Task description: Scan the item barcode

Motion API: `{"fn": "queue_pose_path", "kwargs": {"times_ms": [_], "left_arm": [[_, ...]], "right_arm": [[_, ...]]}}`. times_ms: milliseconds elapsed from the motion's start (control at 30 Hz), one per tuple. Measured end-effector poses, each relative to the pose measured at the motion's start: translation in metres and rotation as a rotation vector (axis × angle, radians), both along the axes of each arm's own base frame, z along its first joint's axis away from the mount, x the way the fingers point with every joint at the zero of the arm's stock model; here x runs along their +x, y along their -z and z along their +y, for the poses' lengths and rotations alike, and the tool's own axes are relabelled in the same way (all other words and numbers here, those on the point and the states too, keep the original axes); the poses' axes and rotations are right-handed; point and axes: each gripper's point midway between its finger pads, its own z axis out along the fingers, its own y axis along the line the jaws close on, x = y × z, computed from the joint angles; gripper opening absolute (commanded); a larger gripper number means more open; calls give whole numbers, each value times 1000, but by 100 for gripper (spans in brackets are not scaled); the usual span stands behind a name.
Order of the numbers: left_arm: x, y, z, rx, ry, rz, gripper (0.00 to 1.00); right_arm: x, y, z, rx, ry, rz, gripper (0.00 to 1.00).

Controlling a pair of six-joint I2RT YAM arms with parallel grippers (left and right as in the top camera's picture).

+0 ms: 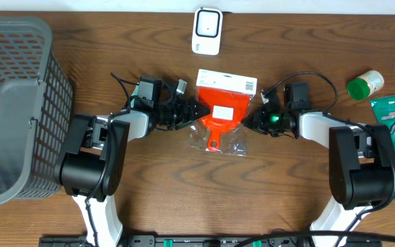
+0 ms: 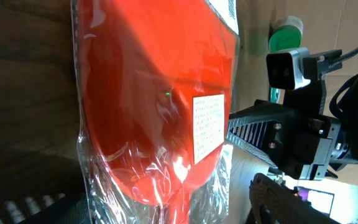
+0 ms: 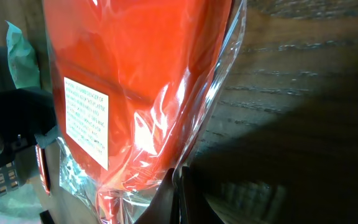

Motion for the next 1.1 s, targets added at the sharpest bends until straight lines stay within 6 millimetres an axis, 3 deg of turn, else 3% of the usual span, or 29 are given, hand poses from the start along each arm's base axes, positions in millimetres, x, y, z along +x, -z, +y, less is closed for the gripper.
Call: {"fn": "queue_pose_path", "kwargs": {"times_ms": [433,800,900,1033,1100], "left_arm": [[2,-1,-2,5,-8,-11,71],[6,-2,-17,26,-11,-75,71],[6,0,-20,34,-18,-72,59],[6,2,-24,40,-17,-78,59],[6,2,-25,43,-19,-80,53]], "right_arm": [[1,0,1,4,-4,-7,1],[0,0,1,6,-5,-8,1],[0,0,1,7,-5,-8,1],[0,0,1,6,-5,-8,1],[0,0,1,7,-5,-8,1]]}}
